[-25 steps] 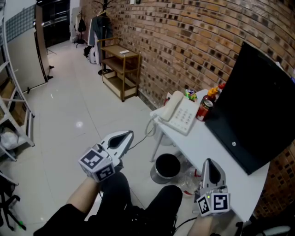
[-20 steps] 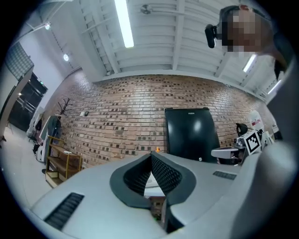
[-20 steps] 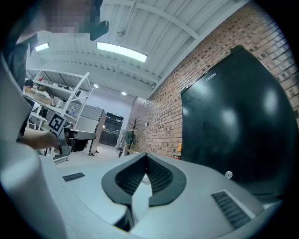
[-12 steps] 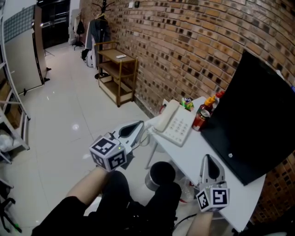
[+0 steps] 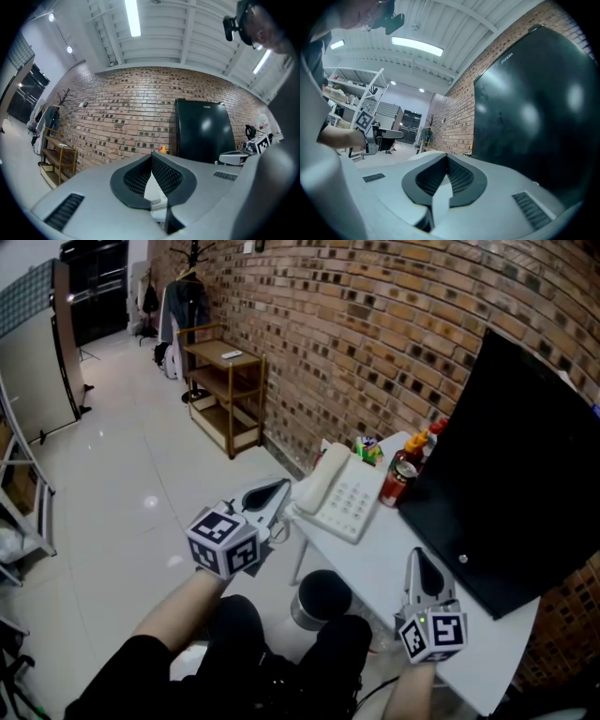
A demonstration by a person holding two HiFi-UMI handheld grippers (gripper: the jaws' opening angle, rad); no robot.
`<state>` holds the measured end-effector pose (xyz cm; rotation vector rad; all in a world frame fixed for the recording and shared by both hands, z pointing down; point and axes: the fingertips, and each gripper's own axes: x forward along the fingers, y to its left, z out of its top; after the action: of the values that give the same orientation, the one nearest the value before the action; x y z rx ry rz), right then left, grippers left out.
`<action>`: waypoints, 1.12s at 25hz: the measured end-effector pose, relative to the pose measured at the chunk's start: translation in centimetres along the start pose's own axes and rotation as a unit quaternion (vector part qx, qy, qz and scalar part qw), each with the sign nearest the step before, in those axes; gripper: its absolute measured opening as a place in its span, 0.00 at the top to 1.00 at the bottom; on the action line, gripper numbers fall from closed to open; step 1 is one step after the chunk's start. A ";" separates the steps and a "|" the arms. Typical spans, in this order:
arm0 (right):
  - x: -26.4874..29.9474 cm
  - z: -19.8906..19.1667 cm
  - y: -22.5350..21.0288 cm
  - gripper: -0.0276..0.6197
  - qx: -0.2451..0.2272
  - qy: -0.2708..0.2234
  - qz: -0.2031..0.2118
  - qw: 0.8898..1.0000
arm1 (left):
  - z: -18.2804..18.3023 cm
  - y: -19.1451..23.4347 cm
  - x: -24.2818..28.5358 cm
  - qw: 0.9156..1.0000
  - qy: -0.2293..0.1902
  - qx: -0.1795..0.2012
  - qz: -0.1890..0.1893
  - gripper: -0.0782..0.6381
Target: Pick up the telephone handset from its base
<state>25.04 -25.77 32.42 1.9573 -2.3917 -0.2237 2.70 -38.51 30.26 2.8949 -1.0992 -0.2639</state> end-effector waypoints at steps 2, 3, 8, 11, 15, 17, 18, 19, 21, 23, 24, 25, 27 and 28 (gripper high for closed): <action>0.2 -0.2 -0.3 0.94 0.003 0.005 -0.005 1.000 | -0.7 -0.1 1.9 1.000 0.026 0.012 -0.002 0.68; 0.4 -0.1 -0.4 0.94 0.004 0.004 -0.005 1.000 | -1.0 -0.1 3.0 0.999 0.044 0.018 -0.003 0.51; 1.8 -0.5 -0.8 0.94 0.010 -0.004 0.005 1.000 | -2.7 0.7 8.6 0.992 0.123 0.037 0.017 0.50; 2.3 -0.8 -0.7 0.94 0.010 -0.002 0.010 1.000 | -4.1 1.5 11.4 0.984 0.173 0.024 0.028 0.48; 2.2 -1.0 -0.7 0.94 0.012 -0.001 0.013 1.000 | -6.6 2.7 14.2 0.970 0.238 0.015 0.050 0.47; 2.1 -1.1 -0.7 0.94 0.014 0.000 0.014 1.000 | -7.6 2.9 15.0 0.964 0.258 0.016 0.056 0.47; 2.1 -1.1 -0.6 0.94 0.014 0.001 0.014 1.000 | -8.0 2.8 15.3 0.963 0.262 0.014 0.054 0.47; 2.1 -1.2 -0.5 0.94 0.014 0.002 0.015 1.000 | -8.2 2.6 15.5 0.963 0.264 0.015 0.050 0.47; 2.3 -1.4 -0.5 0.94 0.014 0.004 0.017 1.000 | -8.9 2.4 15.8 0.960 0.276 0.026 0.049 0.47; 2.4 -1.5 -0.5 0.94 0.015 0.008 0.013 1.000 | -10.0 3.6 15.2 0.948 0.306 0.031 0.084 0.47; 2.5 -1.4 -0.5 0.94 0.016 0.011 0.009 1.000 | -10.4 4.4 14.8 0.942 0.318 0.028 0.104 0.50; 2.5 -1.4 -0.5 0.94 0.016 0.013 0.007 1.000 | -10.5 4.6 14.9 0.941 0.319 0.021 0.108 0.51; 2.6 -1.4 -0.2 0.94 0.010 0.011 0.010 1.000 | -10.3 3.7 15.8 0.949 0.304 0.005 0.081 0.52; 2.6 -1.4 -0.1 0.94 0.008 0.009 0.013 1.000 | -10.2 3.4 16.0 0.952 0.298 0.000 0.071 0.52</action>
<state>24.79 -28.43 33.67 1.9240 -2.4139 -0.1848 13.97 -51.96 38.25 2.5797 -1.1586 0.5753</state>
